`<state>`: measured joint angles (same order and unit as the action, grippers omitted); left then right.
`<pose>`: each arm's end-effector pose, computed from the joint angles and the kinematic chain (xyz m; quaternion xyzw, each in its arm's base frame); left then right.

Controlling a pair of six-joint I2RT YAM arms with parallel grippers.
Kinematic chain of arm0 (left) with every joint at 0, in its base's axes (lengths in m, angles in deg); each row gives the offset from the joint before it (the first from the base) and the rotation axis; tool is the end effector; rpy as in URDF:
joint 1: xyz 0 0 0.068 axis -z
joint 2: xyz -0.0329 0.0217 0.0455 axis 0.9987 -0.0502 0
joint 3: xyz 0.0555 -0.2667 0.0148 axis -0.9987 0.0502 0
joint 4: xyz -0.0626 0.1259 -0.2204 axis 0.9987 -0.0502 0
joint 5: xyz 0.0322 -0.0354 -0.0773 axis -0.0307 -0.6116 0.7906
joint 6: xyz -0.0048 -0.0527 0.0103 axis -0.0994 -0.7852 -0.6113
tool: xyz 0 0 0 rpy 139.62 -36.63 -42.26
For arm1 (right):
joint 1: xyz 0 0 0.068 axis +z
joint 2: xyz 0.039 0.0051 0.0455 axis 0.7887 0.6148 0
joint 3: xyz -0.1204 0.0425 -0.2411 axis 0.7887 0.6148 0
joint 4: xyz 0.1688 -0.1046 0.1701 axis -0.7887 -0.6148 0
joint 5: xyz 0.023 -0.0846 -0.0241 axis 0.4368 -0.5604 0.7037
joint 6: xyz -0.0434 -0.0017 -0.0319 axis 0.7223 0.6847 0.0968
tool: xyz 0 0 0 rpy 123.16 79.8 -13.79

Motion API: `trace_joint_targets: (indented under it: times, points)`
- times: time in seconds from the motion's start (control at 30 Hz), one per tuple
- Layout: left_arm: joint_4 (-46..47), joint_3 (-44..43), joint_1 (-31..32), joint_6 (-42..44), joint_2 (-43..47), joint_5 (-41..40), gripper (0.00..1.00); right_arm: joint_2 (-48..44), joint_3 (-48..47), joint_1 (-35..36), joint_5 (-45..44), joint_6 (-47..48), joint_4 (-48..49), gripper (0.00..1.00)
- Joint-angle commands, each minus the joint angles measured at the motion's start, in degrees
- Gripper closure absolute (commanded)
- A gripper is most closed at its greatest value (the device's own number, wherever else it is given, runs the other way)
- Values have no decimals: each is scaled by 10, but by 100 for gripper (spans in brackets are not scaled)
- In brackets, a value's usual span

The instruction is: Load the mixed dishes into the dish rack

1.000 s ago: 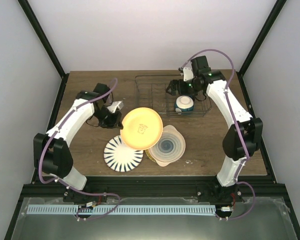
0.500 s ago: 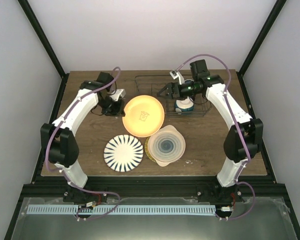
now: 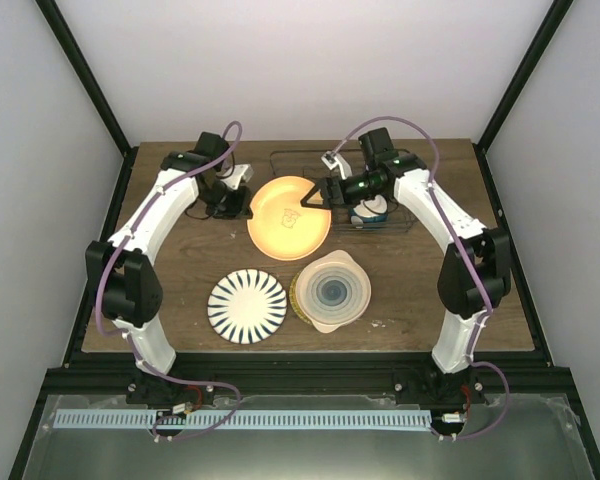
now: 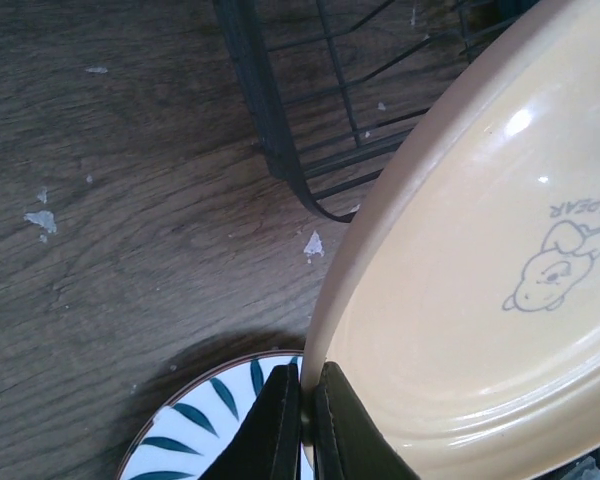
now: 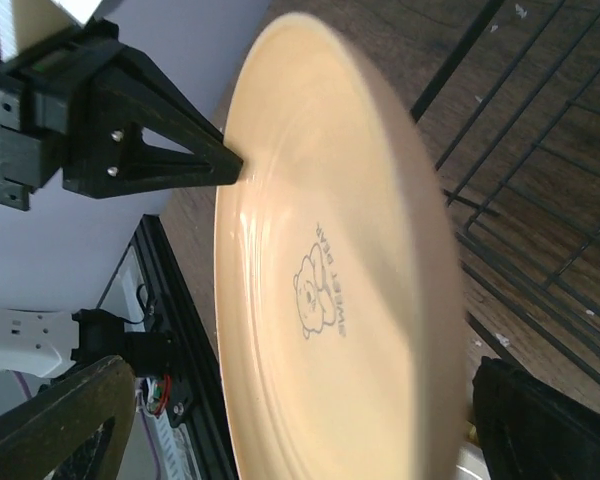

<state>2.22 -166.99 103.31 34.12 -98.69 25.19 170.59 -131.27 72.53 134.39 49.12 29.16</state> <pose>0.3402 -0.1124 0.3026 0.1302 0.9612 -0.2112 0.1204 0.3583 0.1638 0.3036 -0.2489 0.8308 0.4679 0.1698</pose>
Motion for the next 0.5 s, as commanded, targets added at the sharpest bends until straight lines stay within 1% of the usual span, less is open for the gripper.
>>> trace_joint_targets:
  times: [0.0,0.07,0.1,0.13,0.17,0.3,0.33,0.43,0.47]
  points:
    - [20,-20,4,-5,-2,25,100,5,-12,13,-28,20,-12,7]
    - [22,-18,4,-6,-1,25,100,6,-11,13,-35,24,-13,8]
    - [22,-18,3,-6,-1,26,100,9,-11,13,-34,25,-13,10]
    - [23,-18,4,-6,-2,26,100,11,-10,13,-31,26,-14,16]
    - [23,-18,4,-6,-2,25,100,14,-10,13,-28,26,-14,23]
    - [25,-19,4,-8,-5,25,100,25,-13,13,-9,28,-15,64]
    - [25,-20,3,-8,-5,25,100,25,-14,13,-7,28,-13,73]
    - [28,-20,3,-9,-7,26,100,25,-18,14,-8,30,-8,95]
    - [28,-20,3,-9,-9,25,100,25,-21,13,-12,30,-7,99]
